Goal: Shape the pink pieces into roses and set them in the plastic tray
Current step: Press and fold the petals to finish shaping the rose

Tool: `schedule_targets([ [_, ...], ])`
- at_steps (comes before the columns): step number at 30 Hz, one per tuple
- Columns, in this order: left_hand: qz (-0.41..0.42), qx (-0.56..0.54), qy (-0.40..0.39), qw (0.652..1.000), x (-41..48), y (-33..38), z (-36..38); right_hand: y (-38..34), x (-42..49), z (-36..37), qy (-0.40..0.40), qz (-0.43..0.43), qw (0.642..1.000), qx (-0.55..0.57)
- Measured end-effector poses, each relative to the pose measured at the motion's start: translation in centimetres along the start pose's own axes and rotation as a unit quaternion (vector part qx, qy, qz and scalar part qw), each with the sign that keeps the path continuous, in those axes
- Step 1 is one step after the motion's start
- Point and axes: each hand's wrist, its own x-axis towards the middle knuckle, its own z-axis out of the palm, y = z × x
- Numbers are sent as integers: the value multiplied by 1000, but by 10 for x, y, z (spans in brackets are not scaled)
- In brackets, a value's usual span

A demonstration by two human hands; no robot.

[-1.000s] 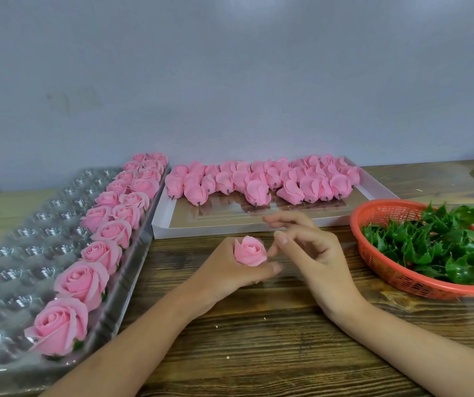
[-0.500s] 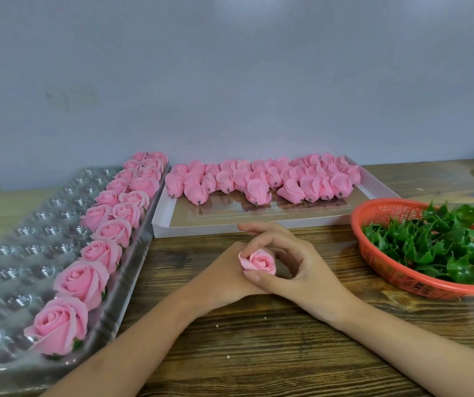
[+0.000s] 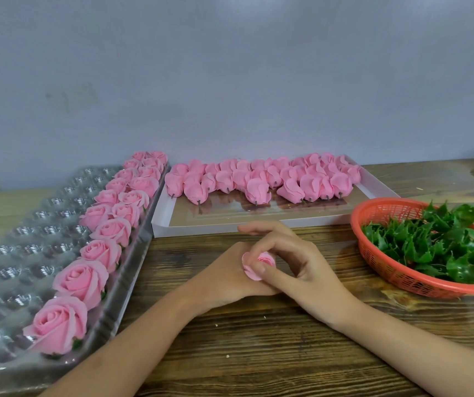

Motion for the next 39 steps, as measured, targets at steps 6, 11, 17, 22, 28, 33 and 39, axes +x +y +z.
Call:
schedule_targets([
  [6,23,23,1,999,-2,5,1,0,0,1,-36,9,998,-45],
  [11,10,12,-13,1000,-4,5,-2,1,1,0,-41,38,998,-41],
  [17,24,-3,-15,1000,-4,5,-2,1,1,-1,-10,33,999,-27],
  [22,-7,-28,-8,1000,-3,0,-4,1,-1,-1,20,4,1000,-11],
  [28,-9,-58,-21,998,-3,-2,-5,4,2,-2,-11,47,999,9],
  [33,4,-61,-13,998,-4,0,-3,5,3,-2,-14,73,997,16],
  [39,0,-62,-31,998,-4,-2,-4,5,1,-1,23,38,999,20],
])
